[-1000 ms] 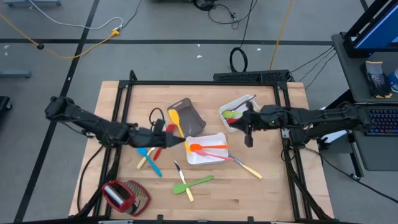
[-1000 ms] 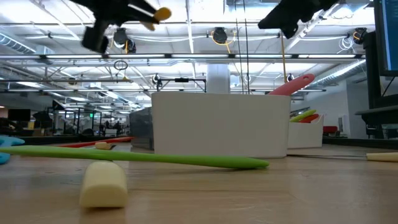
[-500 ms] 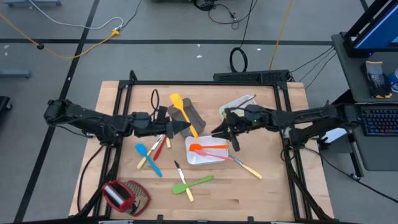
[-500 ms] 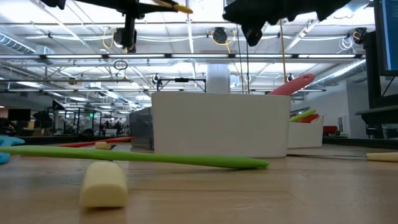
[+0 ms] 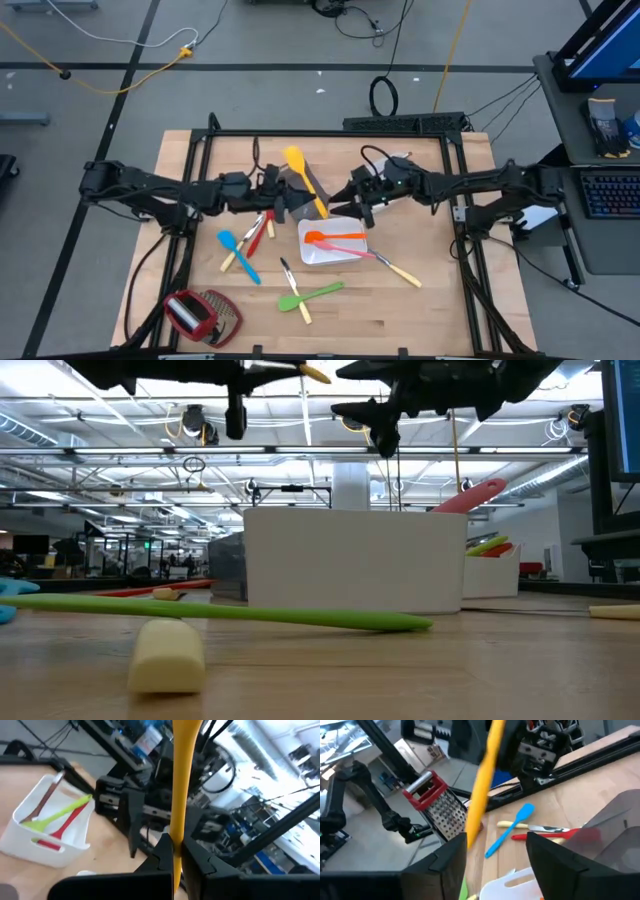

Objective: Pick & Place Kitchen Items
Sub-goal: Put the yellow spatula into bottom white bin

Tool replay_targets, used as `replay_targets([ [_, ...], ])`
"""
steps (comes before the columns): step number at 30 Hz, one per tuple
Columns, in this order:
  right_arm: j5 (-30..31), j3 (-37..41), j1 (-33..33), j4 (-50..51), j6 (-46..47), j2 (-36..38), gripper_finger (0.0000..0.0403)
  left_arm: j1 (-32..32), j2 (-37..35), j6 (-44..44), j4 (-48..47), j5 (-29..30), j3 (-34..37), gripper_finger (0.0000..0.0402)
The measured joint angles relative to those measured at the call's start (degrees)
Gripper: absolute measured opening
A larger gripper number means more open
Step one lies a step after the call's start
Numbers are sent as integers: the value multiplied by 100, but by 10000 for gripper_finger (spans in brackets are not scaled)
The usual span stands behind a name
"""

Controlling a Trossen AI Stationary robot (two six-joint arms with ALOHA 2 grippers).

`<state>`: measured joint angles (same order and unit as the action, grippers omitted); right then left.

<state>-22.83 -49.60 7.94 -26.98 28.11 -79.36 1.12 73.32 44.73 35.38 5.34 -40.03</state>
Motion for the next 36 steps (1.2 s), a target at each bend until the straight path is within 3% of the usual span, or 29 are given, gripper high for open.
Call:
replay_targets([
  [9, -2, 0, -2, -150, 346, -51, 211, -190, 437, 221, 189, -322, 9, 4],
  [23, 9, 0, -2, 25, 250, -55, 214, -233, 510, 387, 399, -383, 6, 4],
  [36, -132, -4, 71, -569, 456, -588, 202, -229, 907, 648, 601, -551, -81, 4],
])
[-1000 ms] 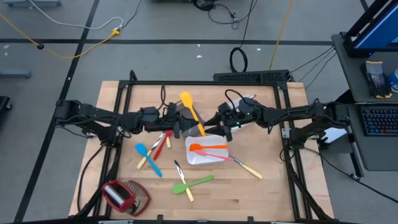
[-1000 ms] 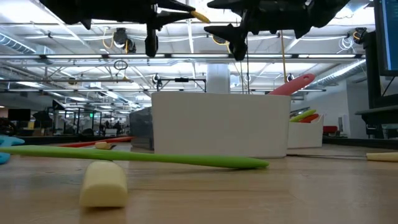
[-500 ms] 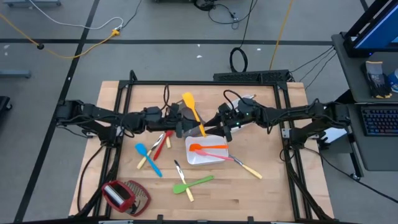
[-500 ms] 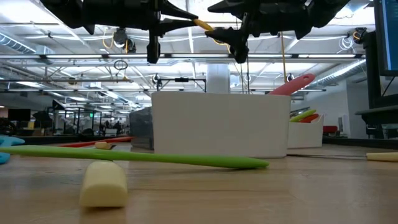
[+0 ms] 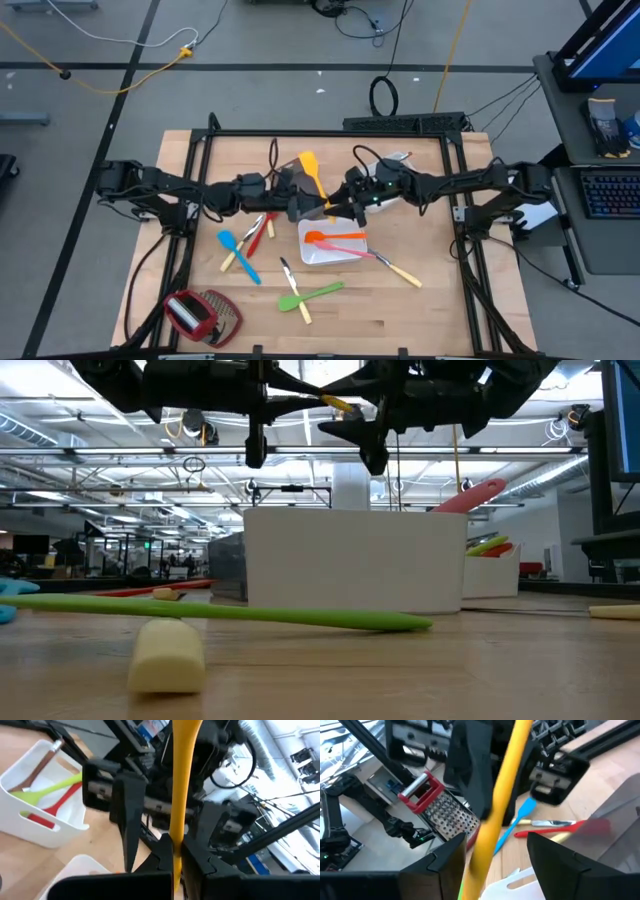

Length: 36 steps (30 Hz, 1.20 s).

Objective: Pick & Place Kitchen Items
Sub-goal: Put the yellow spatula into bottom white bin

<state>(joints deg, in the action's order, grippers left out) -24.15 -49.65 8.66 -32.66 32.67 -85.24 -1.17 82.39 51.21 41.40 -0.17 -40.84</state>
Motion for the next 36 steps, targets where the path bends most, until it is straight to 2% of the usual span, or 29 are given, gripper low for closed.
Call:
replay_targets([
  [8, -34, 0, 78, 301, -2, 86, 186, -62, 7, 32, -52, -230, 0, 4],
  [14, -317, -2, 91, 594, -18, 88, 158, -151, 7, 61, -104, -454, 0, 5],
  [20, -349, -2, 124, 594, -37, 88, 105, -180, 7, 108, -119, -454, 0, 8],
  [26, -364, -2, 176, 621, -68, 87, 25, -192, 7, 99, -108, -454, 0, 10],
  [36, -313, -2, 183, 693, -358, 84, 22, -192, 4, -54, -100, -564, 0, 20],
])
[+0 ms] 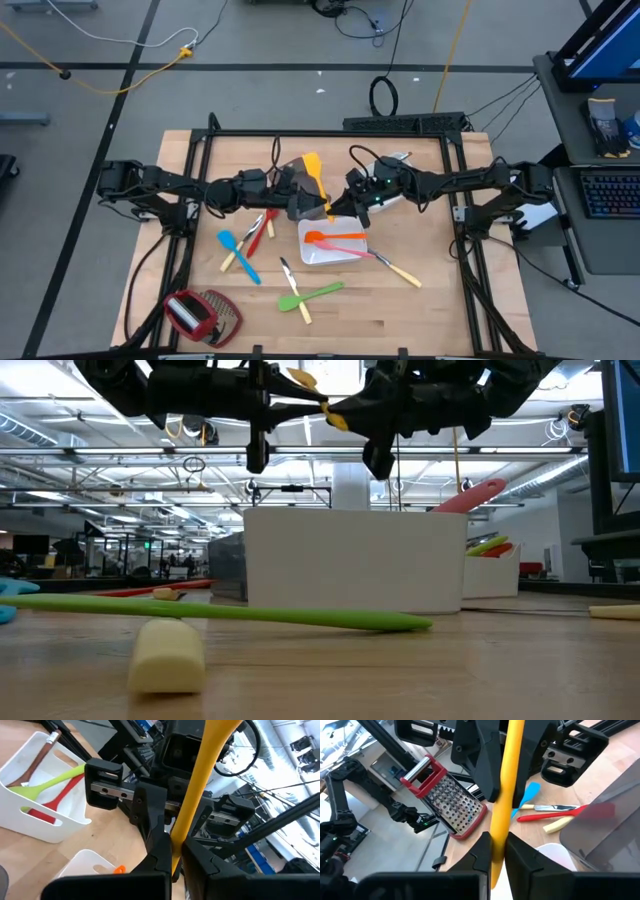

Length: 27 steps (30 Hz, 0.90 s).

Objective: Pick & Place Kitchen Items
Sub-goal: Put the yellow spatula into bottom white bin

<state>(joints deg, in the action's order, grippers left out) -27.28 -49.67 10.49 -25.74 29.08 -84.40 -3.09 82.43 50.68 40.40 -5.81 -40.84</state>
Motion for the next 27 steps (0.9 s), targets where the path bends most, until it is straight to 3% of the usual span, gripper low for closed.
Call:
replay_targets([
  [6, 224, 0, 27, 545, -288, 205, 22, 0, -4, 7, -84, -162, -11, 31],
  [18, 1543, 13, 72, 2635, -1077, 1150, 22, 24, -84, 32, -363, -330, -26, 159],
  [27, 2841, 13, -221, 3965, -1924, 1875, 22, -91, -114, 157, -974, -1280, -17, 186],
])
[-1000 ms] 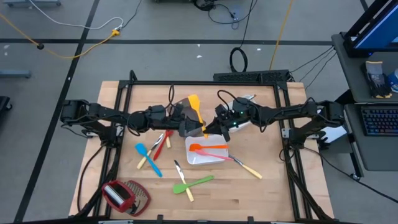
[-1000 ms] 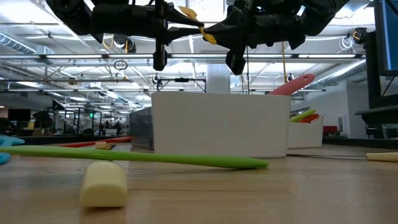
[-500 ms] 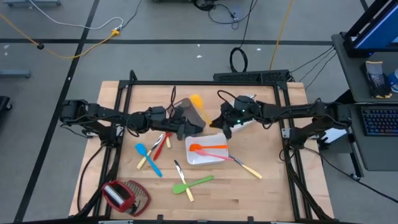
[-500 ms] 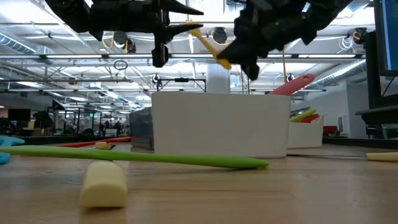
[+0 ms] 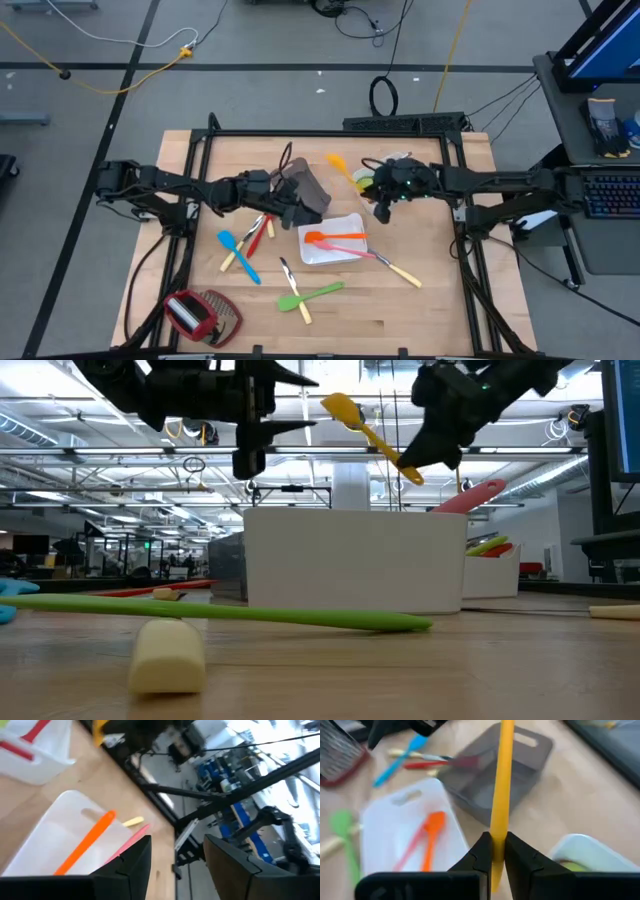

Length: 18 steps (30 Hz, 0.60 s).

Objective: Pick & Place Kitchen Items
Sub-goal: Put the yellow spatula into bottom white bin

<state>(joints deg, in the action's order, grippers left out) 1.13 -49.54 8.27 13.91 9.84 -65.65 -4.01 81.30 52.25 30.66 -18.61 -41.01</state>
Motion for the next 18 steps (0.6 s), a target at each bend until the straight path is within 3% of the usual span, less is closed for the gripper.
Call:
replay_targets([
  [12, 1969, -2, -1352, 1426, -912, 64, 22, -134, -346, -577, -188, 261, 9, 186],
  [18, 2670, -9, -1846, 1540, -1447, -58, 22, -285, -579, -727, -509, 372, 11, 186],
])
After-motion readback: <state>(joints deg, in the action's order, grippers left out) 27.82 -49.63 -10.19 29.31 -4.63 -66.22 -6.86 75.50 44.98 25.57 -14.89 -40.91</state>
